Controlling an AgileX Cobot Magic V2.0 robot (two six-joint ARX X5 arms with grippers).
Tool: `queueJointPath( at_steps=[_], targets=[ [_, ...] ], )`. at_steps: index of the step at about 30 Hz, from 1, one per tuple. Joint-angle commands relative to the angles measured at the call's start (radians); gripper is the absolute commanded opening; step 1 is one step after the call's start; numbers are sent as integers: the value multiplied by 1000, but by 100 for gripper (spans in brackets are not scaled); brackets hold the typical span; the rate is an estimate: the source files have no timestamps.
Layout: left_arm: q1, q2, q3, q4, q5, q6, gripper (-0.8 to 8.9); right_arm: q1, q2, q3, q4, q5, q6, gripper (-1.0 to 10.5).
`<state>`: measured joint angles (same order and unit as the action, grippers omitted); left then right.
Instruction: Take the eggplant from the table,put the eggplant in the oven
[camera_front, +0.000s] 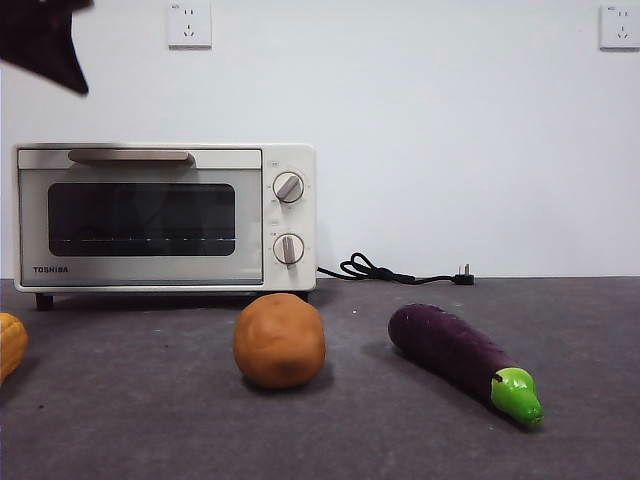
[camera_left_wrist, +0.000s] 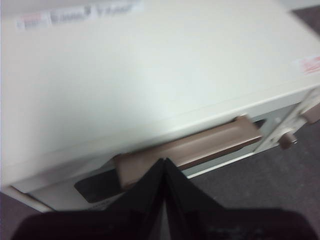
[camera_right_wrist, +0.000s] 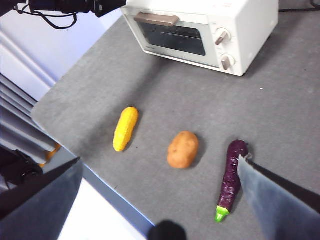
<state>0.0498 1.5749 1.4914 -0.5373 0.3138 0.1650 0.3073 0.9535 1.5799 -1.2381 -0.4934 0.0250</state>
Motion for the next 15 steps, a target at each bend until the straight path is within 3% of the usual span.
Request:
queueJointPath(
  at_steps=[1, 15],
  targets=[
    [5, 32, 2, 23, 8, 15, -6, 2, 11, 2, 2, 9, -21, 572],
    [6, 129, 2, 113, 53, 18, -6, 2, 76, 2, -4, 11, -29, 571]
  ],
)
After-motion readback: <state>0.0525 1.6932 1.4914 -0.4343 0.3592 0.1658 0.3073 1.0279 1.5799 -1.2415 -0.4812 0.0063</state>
